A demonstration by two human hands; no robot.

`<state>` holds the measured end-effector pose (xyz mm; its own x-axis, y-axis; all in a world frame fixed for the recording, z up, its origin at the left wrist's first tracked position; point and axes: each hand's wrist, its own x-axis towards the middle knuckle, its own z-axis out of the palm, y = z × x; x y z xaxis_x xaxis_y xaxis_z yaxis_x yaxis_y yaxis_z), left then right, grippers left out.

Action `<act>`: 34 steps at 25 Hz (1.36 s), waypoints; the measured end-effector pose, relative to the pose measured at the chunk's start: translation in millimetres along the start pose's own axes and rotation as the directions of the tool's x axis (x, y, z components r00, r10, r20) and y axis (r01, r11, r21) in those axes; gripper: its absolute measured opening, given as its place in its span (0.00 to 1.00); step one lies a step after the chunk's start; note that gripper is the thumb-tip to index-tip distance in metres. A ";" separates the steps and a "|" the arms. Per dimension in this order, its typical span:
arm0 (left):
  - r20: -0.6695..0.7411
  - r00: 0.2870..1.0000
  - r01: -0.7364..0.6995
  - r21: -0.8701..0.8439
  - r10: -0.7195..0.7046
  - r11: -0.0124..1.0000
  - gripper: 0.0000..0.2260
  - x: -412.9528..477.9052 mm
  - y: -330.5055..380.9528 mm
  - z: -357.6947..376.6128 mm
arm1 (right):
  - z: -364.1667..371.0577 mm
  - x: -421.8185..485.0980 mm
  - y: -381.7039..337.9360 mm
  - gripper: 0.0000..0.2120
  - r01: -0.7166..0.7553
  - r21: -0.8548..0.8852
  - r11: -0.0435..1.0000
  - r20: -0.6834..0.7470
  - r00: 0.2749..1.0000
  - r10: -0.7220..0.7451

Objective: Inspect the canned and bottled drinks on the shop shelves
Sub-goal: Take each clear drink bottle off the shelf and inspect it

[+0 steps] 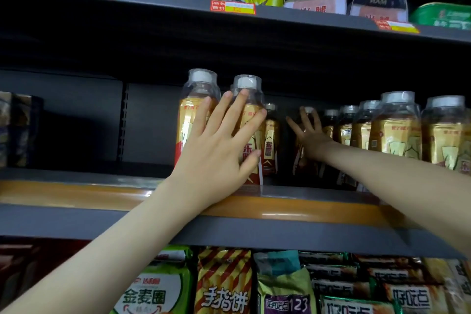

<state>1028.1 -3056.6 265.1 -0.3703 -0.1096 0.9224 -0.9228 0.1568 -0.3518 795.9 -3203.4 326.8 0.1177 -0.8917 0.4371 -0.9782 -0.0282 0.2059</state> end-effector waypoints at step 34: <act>0.089 0.976 0.206 -0.671 -0.198 0.712 0.24 6.4 64.6 -57.9 | -79.0 -227.3 6.1 0.46 0.585 0.152 0.797 -0.677 0.649 -0.347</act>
<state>972.2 -2990.3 257.5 -0.1877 -0.2250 0.9561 -0.6622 0.7479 0.0460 776.7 -2965.2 297.8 0.5321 -0.2632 0.8047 -0.7367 -0.6123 0.2869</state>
